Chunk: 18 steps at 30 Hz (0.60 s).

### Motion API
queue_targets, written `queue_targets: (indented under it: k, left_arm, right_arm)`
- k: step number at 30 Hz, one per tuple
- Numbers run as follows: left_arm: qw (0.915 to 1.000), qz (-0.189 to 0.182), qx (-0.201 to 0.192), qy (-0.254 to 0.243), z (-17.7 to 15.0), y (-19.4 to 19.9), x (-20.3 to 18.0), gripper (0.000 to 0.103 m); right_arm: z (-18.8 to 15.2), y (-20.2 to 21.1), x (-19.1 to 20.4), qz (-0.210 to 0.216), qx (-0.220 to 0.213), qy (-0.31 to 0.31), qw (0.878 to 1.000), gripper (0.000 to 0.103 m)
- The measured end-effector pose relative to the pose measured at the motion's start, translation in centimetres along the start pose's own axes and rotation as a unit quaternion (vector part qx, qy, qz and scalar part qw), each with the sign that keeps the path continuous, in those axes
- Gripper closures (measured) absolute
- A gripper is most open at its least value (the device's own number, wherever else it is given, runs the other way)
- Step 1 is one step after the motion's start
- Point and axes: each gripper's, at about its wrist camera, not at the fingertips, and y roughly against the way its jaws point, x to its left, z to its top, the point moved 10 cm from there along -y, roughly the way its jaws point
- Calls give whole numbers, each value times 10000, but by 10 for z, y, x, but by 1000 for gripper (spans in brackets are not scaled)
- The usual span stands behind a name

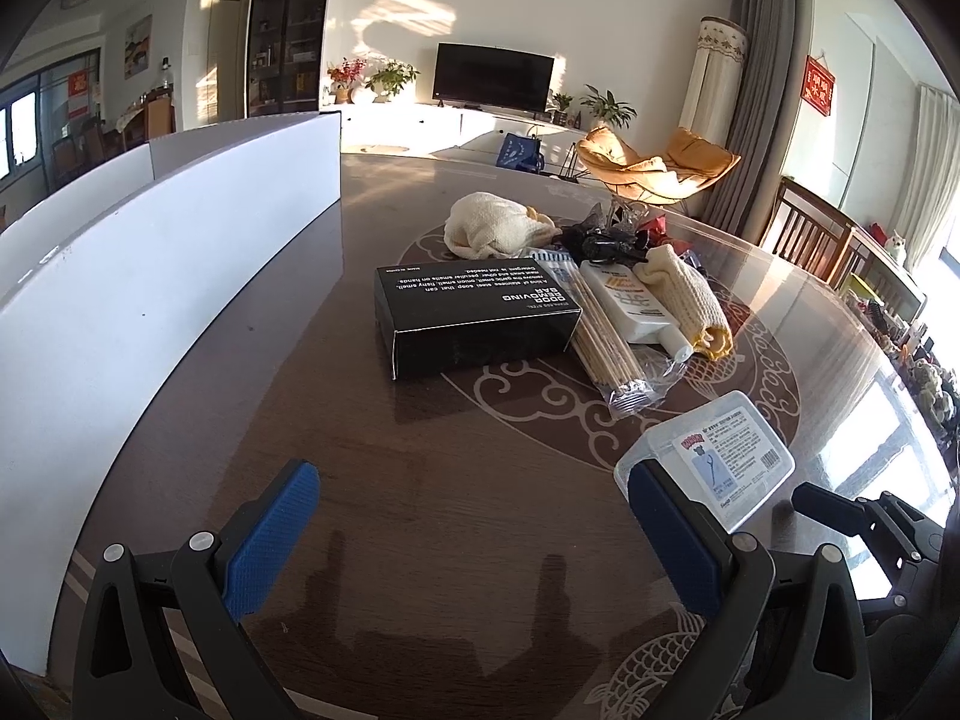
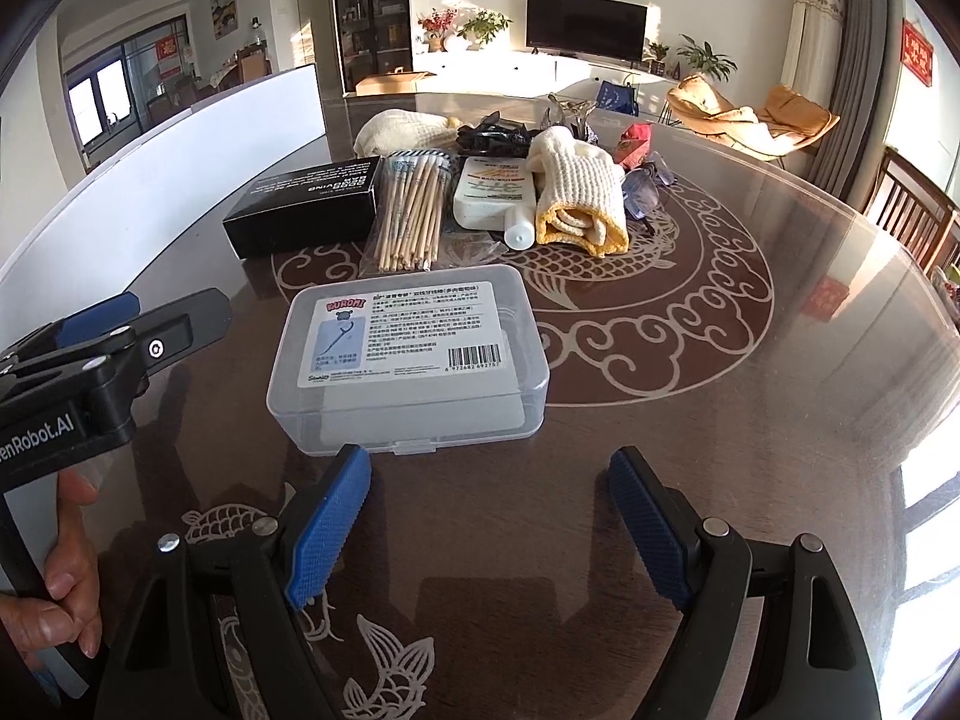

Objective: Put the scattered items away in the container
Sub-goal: 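Close the right gripper on the clear plastic box and lift it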

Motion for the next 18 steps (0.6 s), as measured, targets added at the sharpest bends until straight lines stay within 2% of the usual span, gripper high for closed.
queue_targets:
  k: [5, 10, 18]
  left_arm:
    - [9999, -19, 33, 106, -2, 0, -3, 0]
    - [9999, -28, 68, 148, -6, 2, -3, 0]
    - [10000, 49, 45, 12, -5, 6, 2, 0]
  right_arm:
    - [30, -24, -2, -23, 143, -36, 9999, 19]
    - [65, -52, -25, -297, 135, -432, 9985, 19]
    - [62, -48, -29, -255, 130, -389, 9988, 18]
